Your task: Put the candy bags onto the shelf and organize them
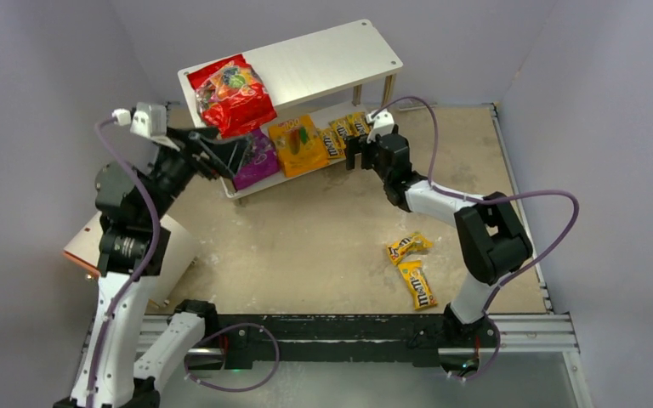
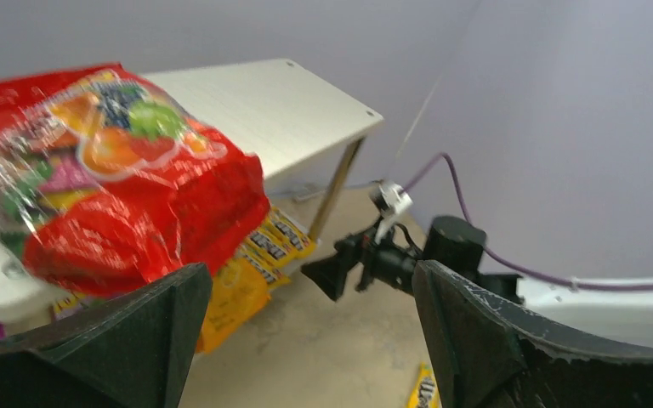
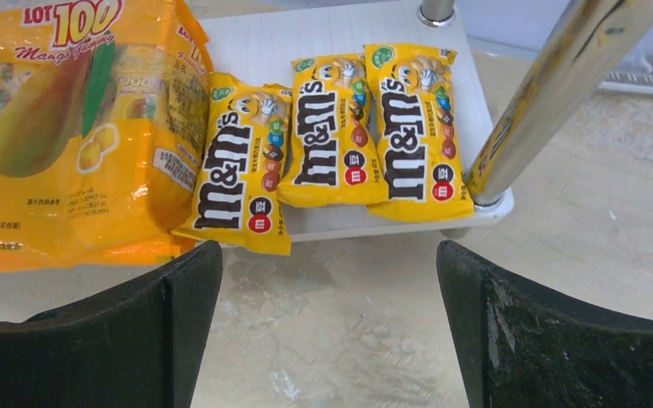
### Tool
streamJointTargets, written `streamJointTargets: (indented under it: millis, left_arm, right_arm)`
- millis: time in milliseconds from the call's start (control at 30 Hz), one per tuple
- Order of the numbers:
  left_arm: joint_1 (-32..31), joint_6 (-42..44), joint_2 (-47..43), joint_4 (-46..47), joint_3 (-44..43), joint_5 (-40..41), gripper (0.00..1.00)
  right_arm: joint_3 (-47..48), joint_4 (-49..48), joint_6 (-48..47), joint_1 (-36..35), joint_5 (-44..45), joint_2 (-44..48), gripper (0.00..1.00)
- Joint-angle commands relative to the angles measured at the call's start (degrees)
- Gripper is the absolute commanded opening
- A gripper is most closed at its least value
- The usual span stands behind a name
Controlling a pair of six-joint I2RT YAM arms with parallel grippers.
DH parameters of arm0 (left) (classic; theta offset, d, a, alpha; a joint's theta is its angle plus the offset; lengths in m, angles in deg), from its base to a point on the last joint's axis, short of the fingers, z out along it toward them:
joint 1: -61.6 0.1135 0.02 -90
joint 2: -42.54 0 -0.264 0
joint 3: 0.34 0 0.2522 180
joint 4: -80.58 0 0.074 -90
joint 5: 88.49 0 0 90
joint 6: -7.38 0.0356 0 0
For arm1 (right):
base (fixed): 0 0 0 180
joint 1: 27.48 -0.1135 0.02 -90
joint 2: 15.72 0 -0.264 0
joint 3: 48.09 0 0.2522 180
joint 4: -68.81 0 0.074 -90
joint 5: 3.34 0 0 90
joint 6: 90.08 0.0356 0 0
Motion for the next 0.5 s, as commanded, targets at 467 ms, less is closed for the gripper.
streamJointTargets:
  millis: [467]
  left_arm:
    - [0.1, -4.36, -20.12, -23.29, 24.85, -18.83, 0.95]
  right_arm:
    - [13.29, -2.45, -3.83, 0.68, -3.78, -10.65, 0.87]
